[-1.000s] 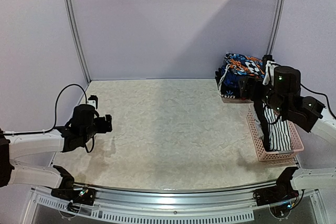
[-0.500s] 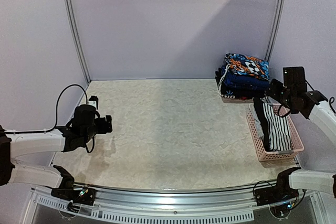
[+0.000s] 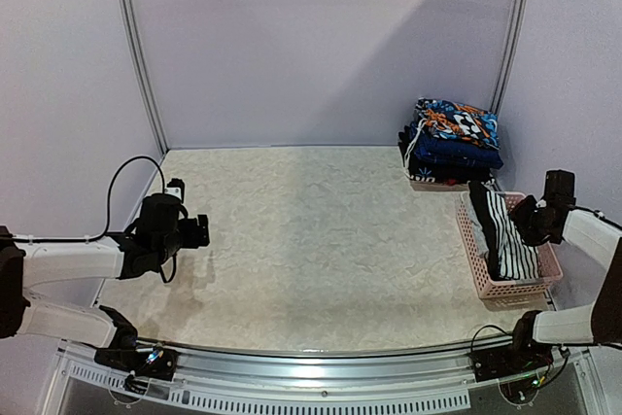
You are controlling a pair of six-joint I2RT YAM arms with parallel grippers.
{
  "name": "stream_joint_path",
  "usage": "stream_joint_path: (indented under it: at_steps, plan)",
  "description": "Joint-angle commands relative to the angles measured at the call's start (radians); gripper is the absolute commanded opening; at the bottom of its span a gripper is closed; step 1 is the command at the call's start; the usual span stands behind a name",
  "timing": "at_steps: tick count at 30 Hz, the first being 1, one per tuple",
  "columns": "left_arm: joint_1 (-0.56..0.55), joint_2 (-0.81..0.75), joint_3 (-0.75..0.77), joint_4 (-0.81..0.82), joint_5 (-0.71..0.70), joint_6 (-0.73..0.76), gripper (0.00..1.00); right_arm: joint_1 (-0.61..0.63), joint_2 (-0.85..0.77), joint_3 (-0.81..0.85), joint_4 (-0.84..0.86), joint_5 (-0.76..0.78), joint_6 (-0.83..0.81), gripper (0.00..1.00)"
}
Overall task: Fold and stack the mixed laundry pile
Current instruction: Pick up the crumpled tank top from the bin.
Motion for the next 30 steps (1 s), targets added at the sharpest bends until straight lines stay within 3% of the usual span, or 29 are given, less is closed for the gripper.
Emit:
stream_joint_path:
  at_steps: [1, 5, 13, 18, 26, 30]
  plan:
    - [-0.01, 0.016, 0.029, -0.007, 0.003, 0.009, 0.91, -0.018, 0.061, -0.018, 0.157, -0.163, 0.038, 0.39]
    - [-0.01, 0.013, 0.026, -0.008, 0.005, 0.008, 0.91, -0.025, 0.092, -0.027, 0.186, -0.167, 0.048, 0.34]
    - [-0.01, 0.027, 0.035, -0.009, 0.007, 0.01, 0.91, -0.026, 0.099, -0.031, 0.199, -0.181, 0.049, 0.09]
    - [-0.01, 0.025, 0.034, -0.009, 0.008, 0.01, 0.91, -0.026, 0.091, -0.038, 0.207, -0.195, 0.044, 0.01]
    - [-0.01, 0.02, 0.031, -0.009, 0.011, 0.011, 0.91, -0.026, 0.021, -0.019, 0.158, -0.185, 0.026, 0.0]
    - [-0.01, 0.017, 0.029, -0.009, 0.014, 0.011, 0.91, -0.025, -0.102, 0.033, 0.07, -0.154, 0.01, 0.0]
